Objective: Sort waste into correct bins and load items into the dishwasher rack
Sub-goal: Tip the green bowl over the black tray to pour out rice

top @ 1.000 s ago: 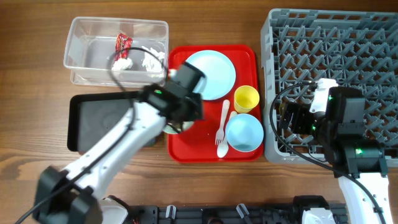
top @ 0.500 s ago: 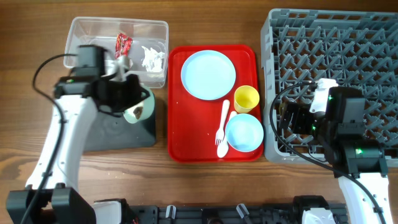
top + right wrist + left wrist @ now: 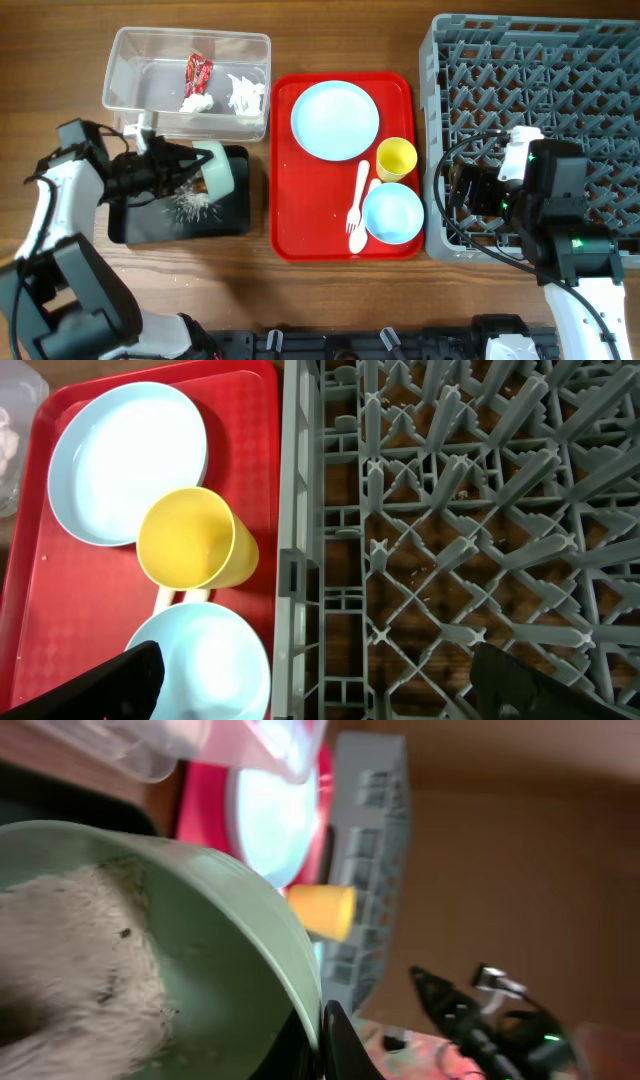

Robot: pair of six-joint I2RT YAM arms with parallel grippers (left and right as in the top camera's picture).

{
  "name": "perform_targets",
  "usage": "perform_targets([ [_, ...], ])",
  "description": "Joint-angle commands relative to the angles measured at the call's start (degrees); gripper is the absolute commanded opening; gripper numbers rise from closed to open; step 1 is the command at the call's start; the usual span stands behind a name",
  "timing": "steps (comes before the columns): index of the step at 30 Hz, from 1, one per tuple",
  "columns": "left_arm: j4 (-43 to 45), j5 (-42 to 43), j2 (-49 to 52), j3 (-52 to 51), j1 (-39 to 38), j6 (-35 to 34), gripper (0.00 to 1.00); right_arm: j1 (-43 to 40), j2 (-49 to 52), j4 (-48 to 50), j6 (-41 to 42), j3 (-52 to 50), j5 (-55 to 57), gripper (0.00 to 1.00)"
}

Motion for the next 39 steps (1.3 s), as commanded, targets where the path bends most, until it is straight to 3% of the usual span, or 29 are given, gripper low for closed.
perform_targets([
  [1, -0.11, 11.47, 3.37, -0.59, 2.47, 3.02, 0.04, 0.22, 0.11, -0.09, -0.04, 1.4, 0.5, 1.0],
  [22, -5.99, 13.79, 6.99, -0.59, 5.53, 2.05, 0.04, 0.22, 0.11, -0.11, -0.04, 1.4, 0.5, 1.0],
  [27, -6.12, 12.17, 6.99, -0.59, 8.04, -3.48, 0.04, 0.22, 0.11, -0.26, -0.02, 1.4, 0.5, 1.0],
  [30, -6.73, 20.7, 6.82, -0.59, 8.13, 4.72, 0.04, 0.22, 0.11, -0.28, -0.04, 1.4, 0.5, 1.0],
  [32, -6.03, 20.04, 6.75, -0.57, 8.13, 6.71, 0.04, 0.22, 0.11, -0.31, -0.02, 1.4, 0.5, 1.0],
  [34, -4.17, 17.75, 6.97, -0.57, 8.35, 5.55, 0.04, 0.22, 0.11, -0.31, -0.02, 1.4, 0.5, 1.0],
  [36, -3.43, 16.46, 6.97, -0.57, 8.52, -0.87, 0.04, 0.22, 0.11, -0.31, -0.04, 1.4, 0.5, 1.0],
  [39, -3.69, 20.65, 6.49, -0.52, 8.52, 1.62, 0.04, 0.22, 0.11, -0.33, -0.04, 1.4, 0.5, 1.0],
])
